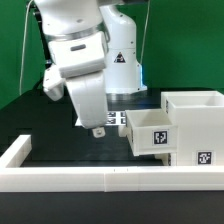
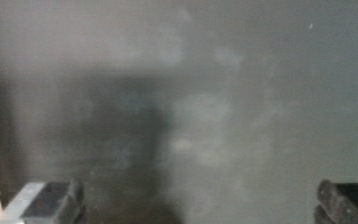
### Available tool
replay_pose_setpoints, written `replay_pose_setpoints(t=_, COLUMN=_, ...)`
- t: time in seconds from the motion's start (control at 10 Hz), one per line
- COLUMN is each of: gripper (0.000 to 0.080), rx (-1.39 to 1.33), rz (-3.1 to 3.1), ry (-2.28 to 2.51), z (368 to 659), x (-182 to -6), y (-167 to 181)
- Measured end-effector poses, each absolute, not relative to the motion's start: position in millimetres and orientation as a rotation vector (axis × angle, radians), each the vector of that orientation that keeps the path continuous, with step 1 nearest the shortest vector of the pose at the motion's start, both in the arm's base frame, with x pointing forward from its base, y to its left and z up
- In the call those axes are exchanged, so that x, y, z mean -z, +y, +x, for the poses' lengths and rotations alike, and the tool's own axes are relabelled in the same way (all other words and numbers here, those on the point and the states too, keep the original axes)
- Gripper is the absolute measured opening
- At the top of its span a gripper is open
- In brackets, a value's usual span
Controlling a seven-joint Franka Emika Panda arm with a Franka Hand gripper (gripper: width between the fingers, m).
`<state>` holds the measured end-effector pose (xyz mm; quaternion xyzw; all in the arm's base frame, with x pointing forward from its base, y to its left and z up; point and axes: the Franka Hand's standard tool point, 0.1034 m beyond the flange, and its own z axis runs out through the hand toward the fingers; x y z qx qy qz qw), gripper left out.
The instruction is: Assemble drawer
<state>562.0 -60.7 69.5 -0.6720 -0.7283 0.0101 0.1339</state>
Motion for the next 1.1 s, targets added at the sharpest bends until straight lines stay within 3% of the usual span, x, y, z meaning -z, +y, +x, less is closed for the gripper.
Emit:
replay_pose_setpoints(t=0.3, gripper=0.0649, rx=-0.034, rz=-1.965, ry=-2.093, z=564.0, x=-70.9, y=-40.2)
replay_pose_setpoints(t=0.8, gripper=0.0649, rx=-0.035, rz=-1.967, ry=-2.087, z=563.1, x=-69.4, y=-41.9)
replay_pose_setpoints(t=1.1, gripper=0.0649, rx=-0.036, rz=-1.981, ry=-2.061, z=562.8, x=-68.8, y=-18.9)
